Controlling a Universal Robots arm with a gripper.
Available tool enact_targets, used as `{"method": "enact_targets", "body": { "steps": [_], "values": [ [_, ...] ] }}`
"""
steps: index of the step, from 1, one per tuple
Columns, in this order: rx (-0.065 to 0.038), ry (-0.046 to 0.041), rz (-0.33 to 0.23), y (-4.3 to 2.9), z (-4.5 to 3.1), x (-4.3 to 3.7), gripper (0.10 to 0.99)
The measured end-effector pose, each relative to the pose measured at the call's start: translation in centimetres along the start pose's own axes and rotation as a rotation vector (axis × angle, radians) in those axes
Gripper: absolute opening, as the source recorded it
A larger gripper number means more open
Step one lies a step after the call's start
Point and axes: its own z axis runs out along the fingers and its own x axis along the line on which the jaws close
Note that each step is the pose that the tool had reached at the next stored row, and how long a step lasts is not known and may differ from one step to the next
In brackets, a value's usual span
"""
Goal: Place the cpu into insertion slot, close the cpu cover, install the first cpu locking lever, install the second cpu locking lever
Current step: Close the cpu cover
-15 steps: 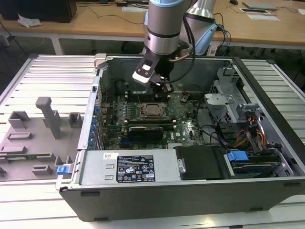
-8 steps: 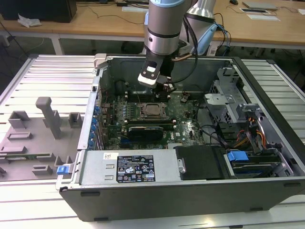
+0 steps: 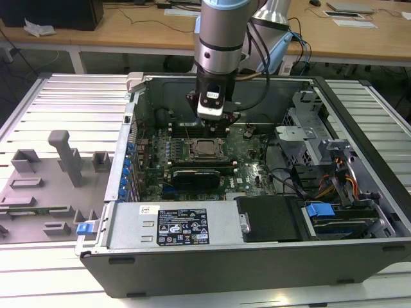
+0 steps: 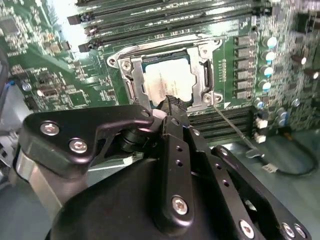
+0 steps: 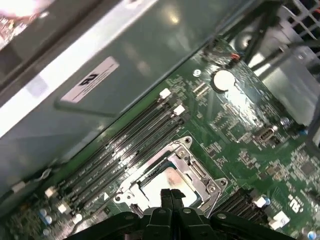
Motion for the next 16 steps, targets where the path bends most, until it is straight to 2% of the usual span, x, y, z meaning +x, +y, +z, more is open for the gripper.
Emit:
{"method": "enact_targets", "body": {
  "steps": [2, 5, 10, 12, 16],
  "values": [
    [0.007, -0.0034, -0.069, 0.0, 0.02, 0.0, 0.106],
    [0.008, -0.0122, -0.114, -0.01, 0.06, -0.01, 0.106],
    [0.008, -0.0162, -0.28, 0.0, 0.12, 0.0, 0.106],
    [0.008, -0.0169, -0.314, 0.0, 0.13, -0.01, 0.106],
    [0.011, -0.0153, -0.437, -0.01, 0.19, 0.0, 0.106]
  ]
}}
